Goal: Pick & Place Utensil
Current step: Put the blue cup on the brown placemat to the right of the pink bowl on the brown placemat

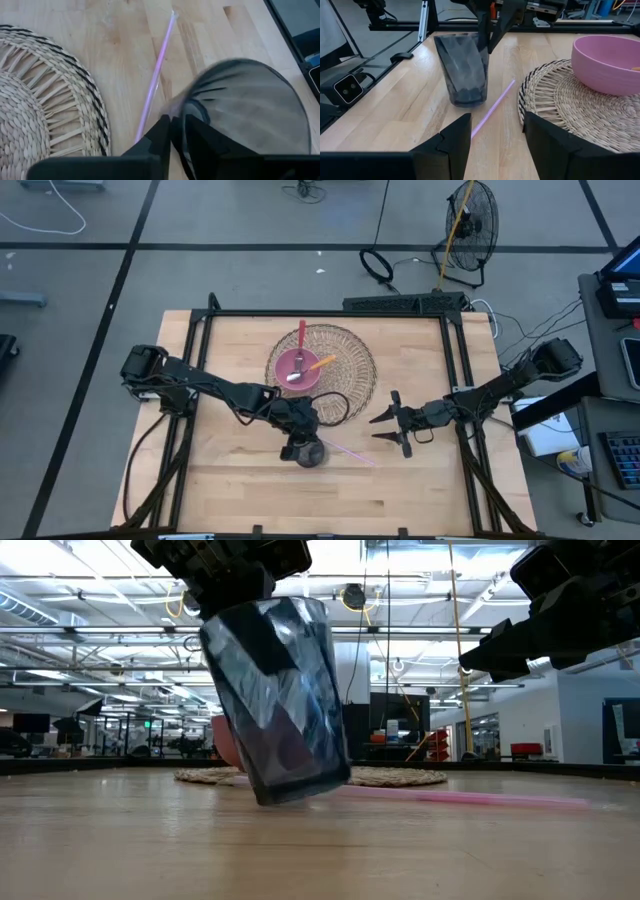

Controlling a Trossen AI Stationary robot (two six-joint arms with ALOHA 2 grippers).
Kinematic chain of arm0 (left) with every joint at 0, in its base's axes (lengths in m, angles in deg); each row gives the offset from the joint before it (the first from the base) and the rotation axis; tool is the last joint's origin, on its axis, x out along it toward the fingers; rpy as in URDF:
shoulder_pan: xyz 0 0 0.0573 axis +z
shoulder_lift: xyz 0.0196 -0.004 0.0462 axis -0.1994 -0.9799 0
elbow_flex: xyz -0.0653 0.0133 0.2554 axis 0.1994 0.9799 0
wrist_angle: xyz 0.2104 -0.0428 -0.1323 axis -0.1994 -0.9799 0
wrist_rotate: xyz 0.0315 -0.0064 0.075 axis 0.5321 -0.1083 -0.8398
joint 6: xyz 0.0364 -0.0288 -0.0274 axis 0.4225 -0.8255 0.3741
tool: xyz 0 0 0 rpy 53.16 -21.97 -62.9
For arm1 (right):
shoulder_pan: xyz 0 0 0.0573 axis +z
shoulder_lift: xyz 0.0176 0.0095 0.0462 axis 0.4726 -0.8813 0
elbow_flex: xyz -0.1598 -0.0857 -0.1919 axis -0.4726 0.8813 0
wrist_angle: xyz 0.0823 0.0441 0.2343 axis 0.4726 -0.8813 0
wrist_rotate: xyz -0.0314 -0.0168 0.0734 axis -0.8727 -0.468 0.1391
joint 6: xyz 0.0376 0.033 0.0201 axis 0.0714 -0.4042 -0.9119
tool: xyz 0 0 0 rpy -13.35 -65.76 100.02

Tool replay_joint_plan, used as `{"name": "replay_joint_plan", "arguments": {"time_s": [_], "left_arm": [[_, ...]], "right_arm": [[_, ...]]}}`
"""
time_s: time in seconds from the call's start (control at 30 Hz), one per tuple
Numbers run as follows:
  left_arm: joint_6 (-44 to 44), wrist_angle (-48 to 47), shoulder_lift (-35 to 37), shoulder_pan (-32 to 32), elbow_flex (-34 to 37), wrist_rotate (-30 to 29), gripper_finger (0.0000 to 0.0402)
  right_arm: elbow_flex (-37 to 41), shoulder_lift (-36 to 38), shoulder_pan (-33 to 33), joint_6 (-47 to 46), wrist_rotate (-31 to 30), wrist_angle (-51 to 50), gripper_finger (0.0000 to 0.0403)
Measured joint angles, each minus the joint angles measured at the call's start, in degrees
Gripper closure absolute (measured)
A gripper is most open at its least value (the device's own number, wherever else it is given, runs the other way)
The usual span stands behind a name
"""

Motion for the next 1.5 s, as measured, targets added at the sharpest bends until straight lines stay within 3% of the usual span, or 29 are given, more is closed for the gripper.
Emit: {"name": "replay_joint_plan", "arguments": {"time_s": [0.63,0.87,0.97,1.2,1.37,1.5], "left_arm": [[1.5,2.8,0.2,0.0,0.0,-3.9,0.0243],[3.6,2.1,4.7,-0.7,0.1,-6.5,0.0218],[5.3,-0.8,9.6,-2.6,0.0,-11.1,0.0224],[4.5,-12.0,20.4,-9.4,0.3,-27.8,0.0252],[0.4,-12.9,26.9,-14.8,5.9,-36.1,0.0266],[-3.7,-8.0,31.4,-18.4,13.2,-41.8,0.0269]], "right_arm": [[0.0,0.0,0.0,0.0,0.0,0.0,0.0232],[0.0,0.0,0.0,-1.5,0.0,0.5,0.0232],[0.0,0.0,0.0,-1.7,0.2,2.5,0.0232],[-1.8,0.0,1.1,-1.3,0.2,5.0,0.0232],[-10.0,-3.1,1.8,1.8,0.2,-3.1,0.0232],[-18.5,-7.8,1.5,4.9,0.3,-9.7,0.0232]]}}
